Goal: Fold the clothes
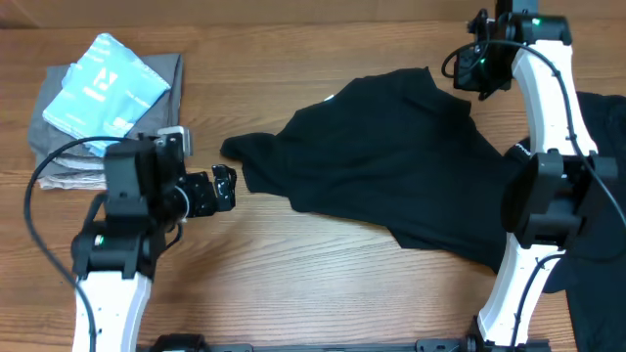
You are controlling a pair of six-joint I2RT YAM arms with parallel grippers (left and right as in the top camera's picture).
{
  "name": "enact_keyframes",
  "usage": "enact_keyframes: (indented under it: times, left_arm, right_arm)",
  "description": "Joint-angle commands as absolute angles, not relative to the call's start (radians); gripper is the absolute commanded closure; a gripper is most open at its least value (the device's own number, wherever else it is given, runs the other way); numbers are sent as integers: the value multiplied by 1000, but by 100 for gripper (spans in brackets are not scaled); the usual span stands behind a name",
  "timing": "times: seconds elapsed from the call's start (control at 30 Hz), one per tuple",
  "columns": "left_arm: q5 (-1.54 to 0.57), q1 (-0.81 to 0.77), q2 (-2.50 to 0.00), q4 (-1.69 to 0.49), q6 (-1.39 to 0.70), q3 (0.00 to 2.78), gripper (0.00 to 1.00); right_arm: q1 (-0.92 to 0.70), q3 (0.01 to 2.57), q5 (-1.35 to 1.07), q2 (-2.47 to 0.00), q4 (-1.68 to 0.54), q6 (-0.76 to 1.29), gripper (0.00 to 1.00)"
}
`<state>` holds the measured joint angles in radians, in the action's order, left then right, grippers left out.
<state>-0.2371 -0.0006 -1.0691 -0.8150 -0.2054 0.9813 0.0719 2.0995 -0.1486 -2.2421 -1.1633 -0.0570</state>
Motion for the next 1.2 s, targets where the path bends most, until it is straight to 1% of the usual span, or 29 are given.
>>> enact_keyframes:
  times: [0.0,0.13,0.27,0.57,0.8,1.0,1.17]
  left_arm:
    - [-260,-7,-1159,-839,-191,1000,0]
    - [-259,-7,-1229,-864,-229,1000,0]
    - [-258,-7,-1233,-866,-251,1001,0]
    - [-252,-7,-1193,-849,-297,1001,0]
    - [-252,-7,-1170,-846,-296,1001,0]
    - [-252,-7,-1169,-845,-296,1001,0]
    - [-224,-7,-1169,-846,-295,1001,0]
  right_arm:
    - [76,2002,-142,-2235,-1076,-48,96]
    - [81,1910,-137,-2235,-960,-26,96]
    - [91,1848,-134,-2238,-882,2,96]
    - [106,1844,-131,-2314,-897,1,96]
    - [108,1844,-122,-2413,-801,6,96]
    - [114,1844,16,-2447,-734,83,96]
    - [148,1844,25,-2449,-655,110,96]
